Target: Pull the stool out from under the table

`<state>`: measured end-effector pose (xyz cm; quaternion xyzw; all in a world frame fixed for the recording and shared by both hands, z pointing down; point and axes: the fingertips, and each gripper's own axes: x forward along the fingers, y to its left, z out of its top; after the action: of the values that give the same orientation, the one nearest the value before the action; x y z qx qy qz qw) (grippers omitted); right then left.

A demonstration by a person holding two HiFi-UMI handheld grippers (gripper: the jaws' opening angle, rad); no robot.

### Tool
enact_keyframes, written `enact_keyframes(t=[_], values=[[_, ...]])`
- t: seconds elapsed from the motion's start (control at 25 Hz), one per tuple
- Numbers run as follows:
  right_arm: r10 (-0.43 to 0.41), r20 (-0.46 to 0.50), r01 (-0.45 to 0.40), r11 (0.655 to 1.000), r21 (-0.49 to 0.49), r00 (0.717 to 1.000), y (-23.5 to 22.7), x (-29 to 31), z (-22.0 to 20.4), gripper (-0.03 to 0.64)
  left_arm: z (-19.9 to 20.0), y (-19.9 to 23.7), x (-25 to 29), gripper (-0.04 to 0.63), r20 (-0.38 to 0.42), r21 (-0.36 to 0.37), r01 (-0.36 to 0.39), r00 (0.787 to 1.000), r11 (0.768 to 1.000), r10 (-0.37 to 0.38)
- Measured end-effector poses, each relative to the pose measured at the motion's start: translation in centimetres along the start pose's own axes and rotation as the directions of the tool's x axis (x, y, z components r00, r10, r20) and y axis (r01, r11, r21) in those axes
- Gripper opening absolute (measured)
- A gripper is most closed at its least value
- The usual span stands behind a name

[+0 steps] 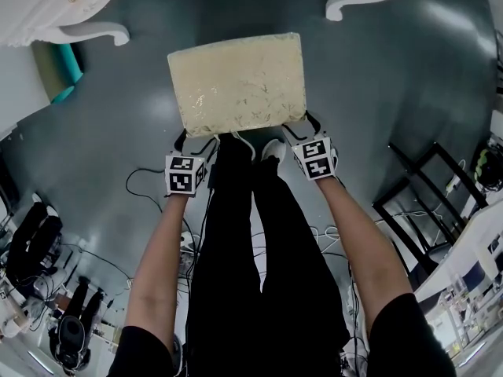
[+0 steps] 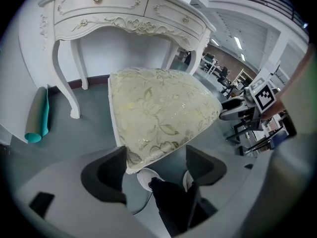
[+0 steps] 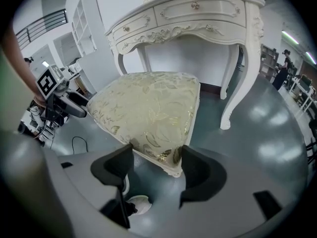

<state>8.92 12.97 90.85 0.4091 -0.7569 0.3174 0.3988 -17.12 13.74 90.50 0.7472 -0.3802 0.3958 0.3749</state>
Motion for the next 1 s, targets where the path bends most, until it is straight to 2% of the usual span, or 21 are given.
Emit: enact_keyframes(t=[0.16, 0.24, 0.32, 0.36, 0.52, 0.64, 0.8, 1.0], values=[[0.031, -0.018, -0.031, 0.999, -0.026, 0.999, 0.1, -0.1, 0.0, 0.324, 0.3, 0.4, -0.1, 0.379, 0.001, -0.059, 0.002, 1.000, 0.998, -0.002], [0.034, -0.019, -0.035, 0.999, -0.034, 0.999, 0.1, -0.4, 0.1, 0.324, 0.4, 0.9, -0.5, 0.374, -0.012, -0.042, -0.011, 1.000, 0.999, 0.011], [0.020, 0.016, -0.020, 0.999, -0.033, 1.000, -0.3, -1.0, 0.9, 0.306, 0.6, 1.1, -0.9, 0.354, -0.013, -0.024, -0.018, 1.000, 1.000, 0.018], [0.015, 0.038, -0.014, 1.000, -0.023, 0.999, -0.4, -1.5, 1.4, 0.287, 0.8, 1.1, -1.2, 0.354, -0.007, -0.029, -0.019, 1.000, 0.999, 0.019], [0.026, 0.100, -0.029, 0.999, 0.035, 0.995, 0.8, -4.6, 3.7, 0.282, 1.5, 0.6, -4.2, 0.354, 0.028, -0.054, -0.019, 0.999, 0.998, 0.020], [0.033, 0.153, -0.037, 0.999, 0.022, 0.988, 2.3, -8.2, 6.1, 0.246, 2.4, -1.3, -7.5, 0.354, 0.064, -0.043, 0.004, 0.998, 0.999, -0.001], [0.016, 0.261, -0.020, 1.000, 0.012, 0.965, 3.2, -14.3, 10.2, 0.239, 4.4, -5.3, -11.6, 0.354, 0.117, 0.049, 0.051, 0.992, 0.997, -0.057], [-0.070, 0.348, 0.044, 0.995, 0.084, 0.935, 3.5, -24.0, 14.3, 0.213, 7.2, -10.4, -17.9, 0.355, 0.177, 0.019, 0.098, 0.979, 0.995, -0.100]])
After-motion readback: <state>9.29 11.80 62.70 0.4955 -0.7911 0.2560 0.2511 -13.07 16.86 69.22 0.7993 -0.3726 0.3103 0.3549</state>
